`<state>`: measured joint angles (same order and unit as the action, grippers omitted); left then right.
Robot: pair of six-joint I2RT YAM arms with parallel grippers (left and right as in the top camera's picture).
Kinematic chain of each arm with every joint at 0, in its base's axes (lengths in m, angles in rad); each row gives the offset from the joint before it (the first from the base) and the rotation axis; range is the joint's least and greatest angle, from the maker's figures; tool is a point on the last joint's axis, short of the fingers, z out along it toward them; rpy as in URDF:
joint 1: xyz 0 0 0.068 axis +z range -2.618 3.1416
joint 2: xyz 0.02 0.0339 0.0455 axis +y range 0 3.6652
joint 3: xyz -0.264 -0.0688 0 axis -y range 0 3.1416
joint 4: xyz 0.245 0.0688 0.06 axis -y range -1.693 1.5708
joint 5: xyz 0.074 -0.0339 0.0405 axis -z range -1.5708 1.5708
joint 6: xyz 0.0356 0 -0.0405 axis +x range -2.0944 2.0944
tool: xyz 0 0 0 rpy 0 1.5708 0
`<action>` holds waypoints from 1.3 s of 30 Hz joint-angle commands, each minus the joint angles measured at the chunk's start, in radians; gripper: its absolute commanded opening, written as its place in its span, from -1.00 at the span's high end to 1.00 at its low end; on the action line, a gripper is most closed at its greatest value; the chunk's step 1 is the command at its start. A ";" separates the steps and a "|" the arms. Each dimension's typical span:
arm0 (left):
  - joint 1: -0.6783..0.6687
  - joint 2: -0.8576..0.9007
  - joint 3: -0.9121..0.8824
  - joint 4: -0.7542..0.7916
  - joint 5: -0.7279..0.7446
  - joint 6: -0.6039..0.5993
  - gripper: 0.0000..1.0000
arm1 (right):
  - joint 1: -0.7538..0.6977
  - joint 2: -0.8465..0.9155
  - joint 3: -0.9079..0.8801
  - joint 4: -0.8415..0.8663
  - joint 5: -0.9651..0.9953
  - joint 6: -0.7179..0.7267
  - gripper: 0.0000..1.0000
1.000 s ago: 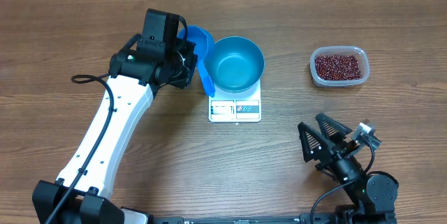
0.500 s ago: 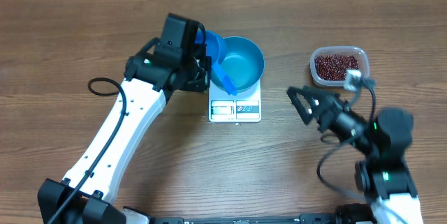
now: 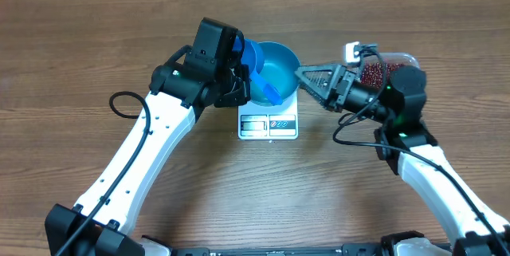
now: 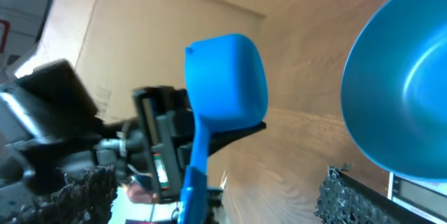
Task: Scoop item into bowl and weigh 150g on scale
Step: 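Reach the right gripper to the scoop and grasp it from the left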
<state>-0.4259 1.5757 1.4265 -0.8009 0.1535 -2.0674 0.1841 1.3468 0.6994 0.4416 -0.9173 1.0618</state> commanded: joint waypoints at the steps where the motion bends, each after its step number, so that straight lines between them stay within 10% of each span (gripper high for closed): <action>1: 0.000 -0.010 0.012 -0.003 -0.014 -0.017 0.91 | 0.076 -0.002 0.021 0.014 0.045 -0.040 -0.82; 17: 0.000 -0.010 0.012 -0.007 -0.031 -0.017 0.91 | 0.300 -0.002 0.021 0.050 0.418 -0.050 0.18; 39: 0.000 0.014 0.011 -0.005 -0.151 -0.017 0.92 | 0.396 -0.002 0.021 0.024 0.662 -0.135 0.32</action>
<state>-0.4255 1.5757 1.4269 -0.8074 0.0174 -2.0701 0.5518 1.3529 0.6998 0.4698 -0.3058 0.9401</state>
